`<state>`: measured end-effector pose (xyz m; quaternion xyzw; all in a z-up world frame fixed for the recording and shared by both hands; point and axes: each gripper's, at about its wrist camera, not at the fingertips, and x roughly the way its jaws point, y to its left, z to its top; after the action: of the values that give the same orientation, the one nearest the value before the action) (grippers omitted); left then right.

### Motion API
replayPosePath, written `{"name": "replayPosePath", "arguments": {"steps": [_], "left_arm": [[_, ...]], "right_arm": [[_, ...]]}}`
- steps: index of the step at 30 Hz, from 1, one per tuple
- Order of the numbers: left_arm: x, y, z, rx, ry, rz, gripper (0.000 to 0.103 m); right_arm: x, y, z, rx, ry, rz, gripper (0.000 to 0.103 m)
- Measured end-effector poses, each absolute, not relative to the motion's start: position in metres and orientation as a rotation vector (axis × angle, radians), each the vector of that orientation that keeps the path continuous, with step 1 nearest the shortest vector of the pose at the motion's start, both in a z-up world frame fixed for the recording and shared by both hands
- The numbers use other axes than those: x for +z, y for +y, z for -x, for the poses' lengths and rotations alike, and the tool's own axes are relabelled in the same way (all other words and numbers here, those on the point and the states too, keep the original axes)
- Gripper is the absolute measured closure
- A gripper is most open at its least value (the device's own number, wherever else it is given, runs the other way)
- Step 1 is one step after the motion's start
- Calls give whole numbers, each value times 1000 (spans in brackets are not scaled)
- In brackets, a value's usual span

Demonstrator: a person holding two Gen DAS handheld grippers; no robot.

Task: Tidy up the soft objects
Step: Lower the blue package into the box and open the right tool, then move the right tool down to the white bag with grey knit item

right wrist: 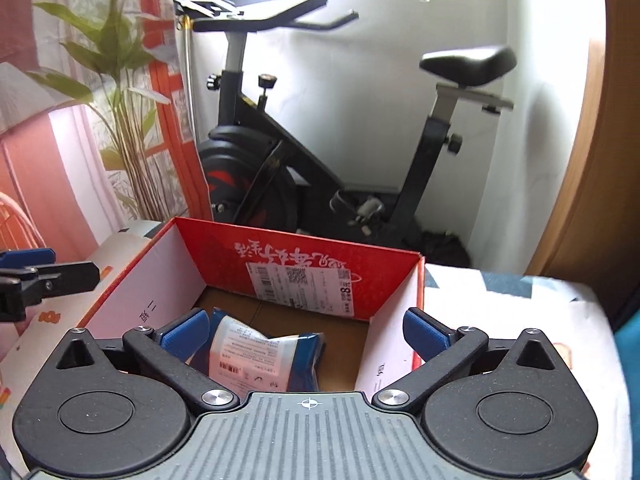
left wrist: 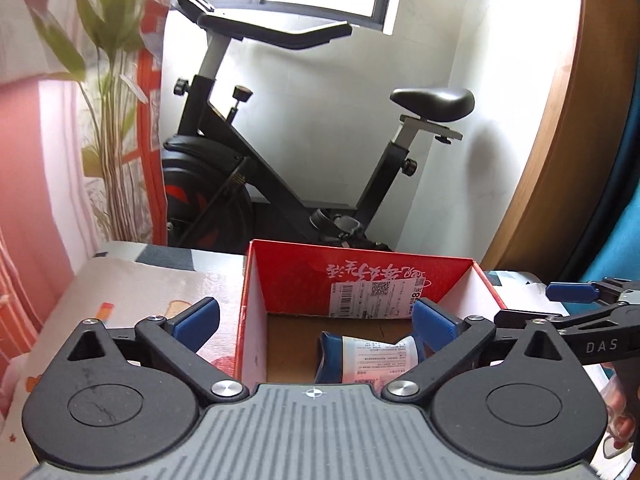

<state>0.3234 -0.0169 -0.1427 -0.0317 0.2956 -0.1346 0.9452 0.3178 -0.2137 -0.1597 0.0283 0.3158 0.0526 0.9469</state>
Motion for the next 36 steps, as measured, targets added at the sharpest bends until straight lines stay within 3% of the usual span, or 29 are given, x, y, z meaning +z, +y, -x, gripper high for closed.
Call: {"name": "replayPosePath", "arguments": {"steps": [19, 36], "left_arm": [[-144, 12, -198, -175, 469, 16, 0], [-219, 25, -134, -183, 643, 83, 0]], "right_arm": [[-167, -209, -154, 76, 362, -94, 0], [-268, -183, -95, 58, 526, -133, 0]]}}
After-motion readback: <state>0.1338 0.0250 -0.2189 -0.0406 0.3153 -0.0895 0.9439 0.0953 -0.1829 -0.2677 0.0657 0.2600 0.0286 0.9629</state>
